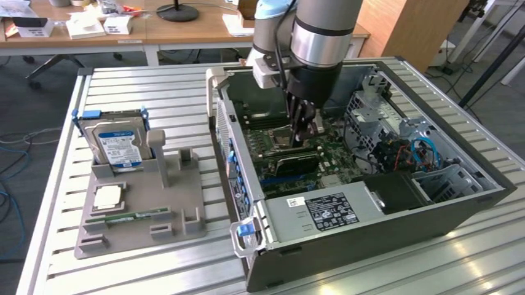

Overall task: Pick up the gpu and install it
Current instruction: 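Press down on the gpu until it lock into place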

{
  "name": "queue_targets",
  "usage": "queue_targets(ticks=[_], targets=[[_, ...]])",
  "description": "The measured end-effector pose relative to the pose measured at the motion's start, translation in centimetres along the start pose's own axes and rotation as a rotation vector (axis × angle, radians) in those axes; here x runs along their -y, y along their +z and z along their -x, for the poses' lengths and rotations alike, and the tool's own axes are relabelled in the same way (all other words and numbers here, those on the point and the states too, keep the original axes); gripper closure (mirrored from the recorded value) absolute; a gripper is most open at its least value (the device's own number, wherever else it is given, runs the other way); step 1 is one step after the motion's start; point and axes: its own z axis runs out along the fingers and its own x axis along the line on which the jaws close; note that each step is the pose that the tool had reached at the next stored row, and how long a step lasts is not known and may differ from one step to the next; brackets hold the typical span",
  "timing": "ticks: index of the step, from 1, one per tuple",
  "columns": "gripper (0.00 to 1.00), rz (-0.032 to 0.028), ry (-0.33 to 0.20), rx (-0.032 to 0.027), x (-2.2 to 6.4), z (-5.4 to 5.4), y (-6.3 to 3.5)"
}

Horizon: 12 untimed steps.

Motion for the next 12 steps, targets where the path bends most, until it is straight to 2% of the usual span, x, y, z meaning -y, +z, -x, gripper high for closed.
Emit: queue_targets(ticks=[12], targets=[[0.90,0.0000,0.000,0.0000,-0.05,0.0,1.49]])
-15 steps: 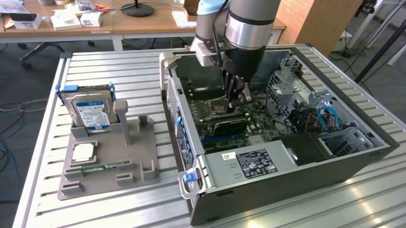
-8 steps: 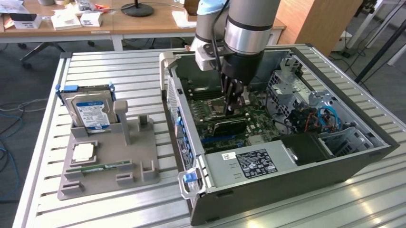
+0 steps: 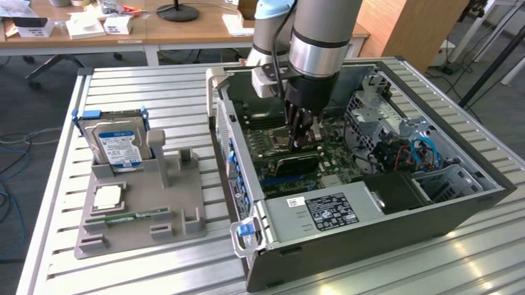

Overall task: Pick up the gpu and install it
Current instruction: 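Press down on the gpu until it lock into place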

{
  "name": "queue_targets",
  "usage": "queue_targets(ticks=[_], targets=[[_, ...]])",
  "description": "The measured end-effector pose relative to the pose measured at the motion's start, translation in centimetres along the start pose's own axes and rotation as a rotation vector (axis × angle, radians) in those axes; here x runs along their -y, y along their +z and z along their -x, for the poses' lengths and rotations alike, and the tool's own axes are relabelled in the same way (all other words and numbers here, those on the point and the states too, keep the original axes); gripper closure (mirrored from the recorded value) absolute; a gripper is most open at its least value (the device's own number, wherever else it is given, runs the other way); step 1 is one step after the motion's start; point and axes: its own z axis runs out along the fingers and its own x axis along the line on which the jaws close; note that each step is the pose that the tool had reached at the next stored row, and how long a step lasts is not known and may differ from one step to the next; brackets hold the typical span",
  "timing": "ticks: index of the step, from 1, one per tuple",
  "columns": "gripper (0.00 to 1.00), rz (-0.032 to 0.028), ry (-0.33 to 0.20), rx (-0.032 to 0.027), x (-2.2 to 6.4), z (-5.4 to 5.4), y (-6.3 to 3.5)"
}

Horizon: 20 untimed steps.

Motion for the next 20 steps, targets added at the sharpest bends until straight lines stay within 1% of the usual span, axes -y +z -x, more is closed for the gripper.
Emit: queue_targets(ticks=[12,14,16,18,20], targets=[[0.90,0.0001,0.000,-0.0001,0.00,0.00,0.03],[0.90,0.0011,0.001,0.0000,0.00,0.01,0.04],[0.90,0.0054,0.002,0.0001,0.03,0.01,0.05],[0.90,0.0154,0.003,0.0003,0.05,0.00,0.05],[0.90,0.0218,0.006,0.0003,0.05,0.00,0.05]])
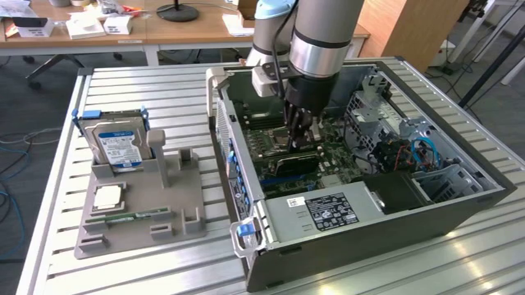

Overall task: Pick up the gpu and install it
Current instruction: 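Press down on the gpu until it lock into place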

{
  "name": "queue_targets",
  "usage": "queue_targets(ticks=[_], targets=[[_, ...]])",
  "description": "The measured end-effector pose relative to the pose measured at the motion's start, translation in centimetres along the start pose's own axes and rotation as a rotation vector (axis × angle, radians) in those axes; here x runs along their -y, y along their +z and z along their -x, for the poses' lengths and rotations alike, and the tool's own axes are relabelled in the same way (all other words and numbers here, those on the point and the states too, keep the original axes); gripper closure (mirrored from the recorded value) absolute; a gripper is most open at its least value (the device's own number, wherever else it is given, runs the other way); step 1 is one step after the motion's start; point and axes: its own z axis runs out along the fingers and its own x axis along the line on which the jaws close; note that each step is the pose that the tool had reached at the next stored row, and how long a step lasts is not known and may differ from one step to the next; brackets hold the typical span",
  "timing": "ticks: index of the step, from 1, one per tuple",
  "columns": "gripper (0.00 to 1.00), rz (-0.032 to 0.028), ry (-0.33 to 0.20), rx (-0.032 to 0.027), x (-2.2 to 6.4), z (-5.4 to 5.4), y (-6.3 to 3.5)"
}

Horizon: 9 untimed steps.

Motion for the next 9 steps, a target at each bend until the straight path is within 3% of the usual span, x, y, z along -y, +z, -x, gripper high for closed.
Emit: queue_targets(ticks=[9], targets=[[0.90,0.0031,0.012,0.0011,0.04,0.16,0.18]])
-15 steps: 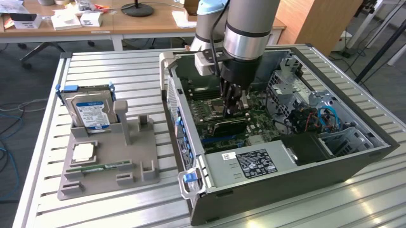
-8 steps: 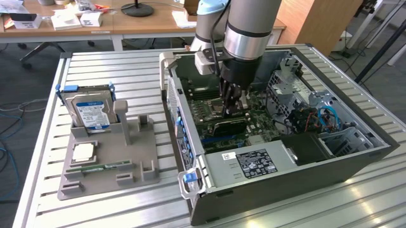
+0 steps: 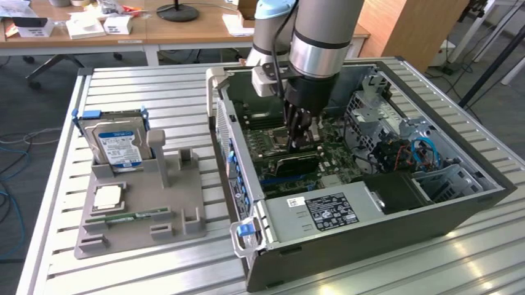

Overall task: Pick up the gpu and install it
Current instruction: 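Press down on the gpu until it lock into place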

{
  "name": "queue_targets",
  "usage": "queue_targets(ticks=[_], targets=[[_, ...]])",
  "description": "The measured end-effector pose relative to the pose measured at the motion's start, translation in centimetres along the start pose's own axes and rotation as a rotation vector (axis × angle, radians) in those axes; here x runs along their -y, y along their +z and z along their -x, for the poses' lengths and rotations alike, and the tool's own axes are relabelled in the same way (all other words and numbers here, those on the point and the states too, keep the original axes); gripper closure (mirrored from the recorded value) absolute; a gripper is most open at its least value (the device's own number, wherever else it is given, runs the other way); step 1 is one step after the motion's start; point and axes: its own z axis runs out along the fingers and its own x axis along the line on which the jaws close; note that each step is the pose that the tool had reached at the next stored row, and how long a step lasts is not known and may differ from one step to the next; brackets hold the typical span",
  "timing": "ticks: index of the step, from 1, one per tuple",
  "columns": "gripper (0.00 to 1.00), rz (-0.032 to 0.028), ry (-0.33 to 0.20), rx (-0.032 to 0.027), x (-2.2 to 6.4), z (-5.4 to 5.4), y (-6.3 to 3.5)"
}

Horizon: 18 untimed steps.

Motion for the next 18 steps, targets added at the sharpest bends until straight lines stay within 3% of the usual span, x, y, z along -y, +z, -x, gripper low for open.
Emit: queue_targets(ticks=[9,13,18], targets=[[0.90,0.0002,0.005,-0.0001,0.01,0.14,0.07],[0.90,-0.0002,0.005,0.0069,0.00,0.15,0.62],[0.90,0.0000,0.005,0.0078,0.00,0.15,0.92]])
